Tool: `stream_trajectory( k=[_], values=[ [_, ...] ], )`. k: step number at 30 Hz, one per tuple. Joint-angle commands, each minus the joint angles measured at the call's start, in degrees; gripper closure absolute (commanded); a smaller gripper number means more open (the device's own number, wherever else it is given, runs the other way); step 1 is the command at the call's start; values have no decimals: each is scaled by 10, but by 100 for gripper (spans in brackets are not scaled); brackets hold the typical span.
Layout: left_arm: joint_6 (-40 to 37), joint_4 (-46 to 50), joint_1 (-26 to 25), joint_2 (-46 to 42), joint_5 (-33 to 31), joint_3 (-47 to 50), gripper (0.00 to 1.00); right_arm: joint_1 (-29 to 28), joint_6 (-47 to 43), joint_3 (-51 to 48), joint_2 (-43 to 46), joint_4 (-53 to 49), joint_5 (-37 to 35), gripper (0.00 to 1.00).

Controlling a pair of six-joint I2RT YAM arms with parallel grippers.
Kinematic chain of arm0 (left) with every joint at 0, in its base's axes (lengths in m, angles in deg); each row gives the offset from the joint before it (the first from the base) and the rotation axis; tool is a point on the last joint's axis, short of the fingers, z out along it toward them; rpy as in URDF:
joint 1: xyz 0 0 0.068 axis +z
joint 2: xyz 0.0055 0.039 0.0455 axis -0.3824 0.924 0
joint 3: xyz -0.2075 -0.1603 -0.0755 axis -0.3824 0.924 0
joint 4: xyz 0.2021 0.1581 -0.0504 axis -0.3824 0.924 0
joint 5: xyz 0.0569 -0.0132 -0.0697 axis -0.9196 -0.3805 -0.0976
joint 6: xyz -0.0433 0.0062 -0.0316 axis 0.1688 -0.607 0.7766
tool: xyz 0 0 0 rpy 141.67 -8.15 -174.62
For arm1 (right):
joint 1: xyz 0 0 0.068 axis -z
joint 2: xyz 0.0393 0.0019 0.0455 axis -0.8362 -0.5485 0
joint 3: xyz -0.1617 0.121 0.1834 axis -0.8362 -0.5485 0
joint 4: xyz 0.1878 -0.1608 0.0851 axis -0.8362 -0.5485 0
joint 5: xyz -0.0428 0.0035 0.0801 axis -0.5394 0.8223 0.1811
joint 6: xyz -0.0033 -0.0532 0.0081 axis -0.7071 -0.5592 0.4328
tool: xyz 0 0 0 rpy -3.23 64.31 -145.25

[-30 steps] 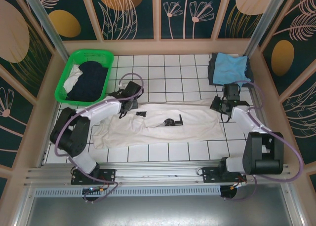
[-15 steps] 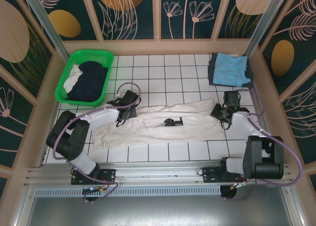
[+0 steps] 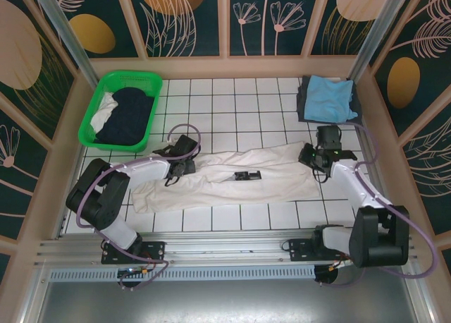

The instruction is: Fold and stack the t-shirts

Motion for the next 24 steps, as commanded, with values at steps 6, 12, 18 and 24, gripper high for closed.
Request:
stream_trajectory(
  k=[6,12,18,24],
  values=[
    [6,-7,-5,-28,41,27,85,-91,37,28,-66,88,38,79],
    [5,6,-5,-60,48,41,72,-101,34,-7,-141,122,55,80],
    [2,32,-5,-63,20,9,53,-99,41,-67,-133,123,33,75],
    [-7,107,-3,45,-67,-126,43,-42,52,-108,-131,124,29,73]
  ],
)
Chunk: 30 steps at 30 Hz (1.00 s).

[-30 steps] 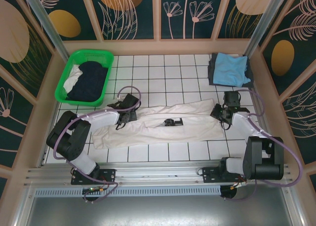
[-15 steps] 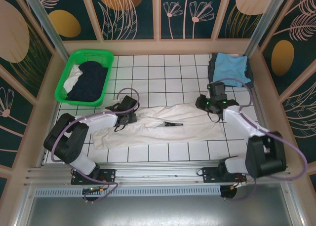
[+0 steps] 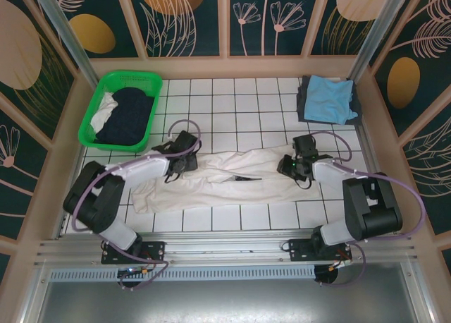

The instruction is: Fold and stack the t-shirts

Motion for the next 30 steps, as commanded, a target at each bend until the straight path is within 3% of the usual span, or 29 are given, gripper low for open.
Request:
stream_trajectory(
  k=[1,6,12,15,18,20,25,30],
  values=[
    [-14,53,2,63,-66,-83,41,42,16,-29,2,-10,-4,74],
    [-50,105,17,142,-109,-217,37,61,19,-33,27,-9,-9,73],
    [-92,117,24,196,-52,-291,37,76,20,-33,35,3,7,72],
    [-100,87,23,175,-2,-236,41,76,13,-20,33,1,16,72],
    [-97,79,23,144,19,-183,66,76,6,-6,30,-4,13,72],
    [-92,73,23,106,28,-137,76,77,0,1,27,-8,5,72],
    [-65,50,23,-34,48,-20,77,91,-5,4,4,3,7,72],
    [-50,42,23,-85,72,57,71,95,-5,4,-15,18,17,72]
  ],
)
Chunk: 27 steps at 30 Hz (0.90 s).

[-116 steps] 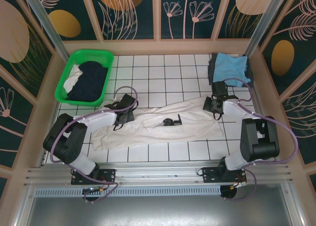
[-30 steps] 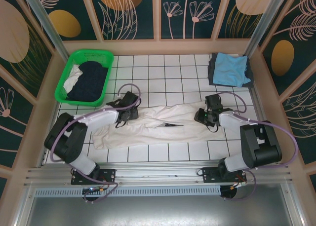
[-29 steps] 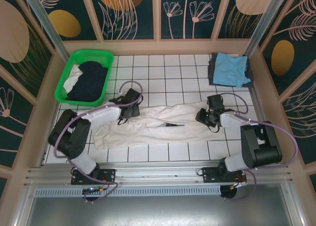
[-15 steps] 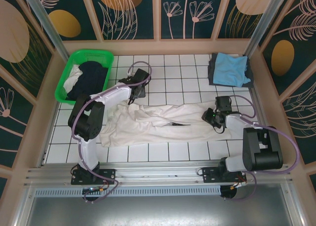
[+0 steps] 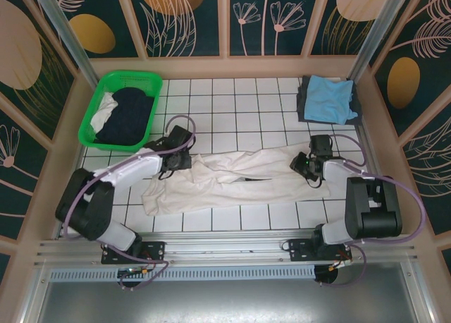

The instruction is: Fold and stack the t-shirts

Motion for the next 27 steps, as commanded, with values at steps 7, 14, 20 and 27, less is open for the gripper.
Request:
stream_trajectory(
  k=[7,14,20,27],
  values=[
    [18,-3,-3,6,21,-3,52,3,-6,-6,-17,22,15,72],
    [-5,9,-23,77,25,-110,42,5,-12,-17,-18,34,16,73],
    [-10,27,-27,166,5,-153,43,14,-19,-17,-22,35,21,73],
    [-15,48,-27,227,-1,-219,60,23,-27,-15,-27,36,27,77]
  ],
)
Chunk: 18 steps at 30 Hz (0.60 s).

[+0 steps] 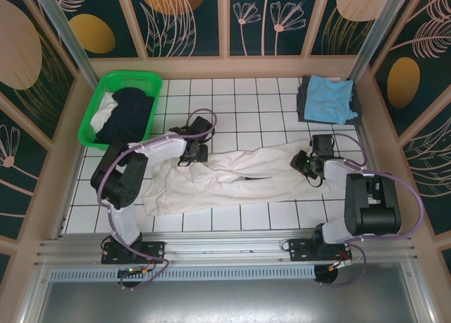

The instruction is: Fold and stack the t-shirts

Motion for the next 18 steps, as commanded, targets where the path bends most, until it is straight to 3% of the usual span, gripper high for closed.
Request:
stream_trajectory(
  k=[1,8,12,15,18],
  values=[
    [-9,21,0,8,-14,-39,67,8,-14,-10,-12,-4,0,77],
    [-13,36,-1,-16,-25,-55,100,17,-13,-8,-19,3,10,78],
    [-14,48,0,-29,-35,-62,100,22,-15,-5,-19,1,11,79],
    [-12,59,-1,-21,-38,-66,72,24,-17,-7,-17,1,14,79],
    [3,54,-1,-3,-15,-61,65,25,-17,-8,-17,7,22,79]
  ],
)
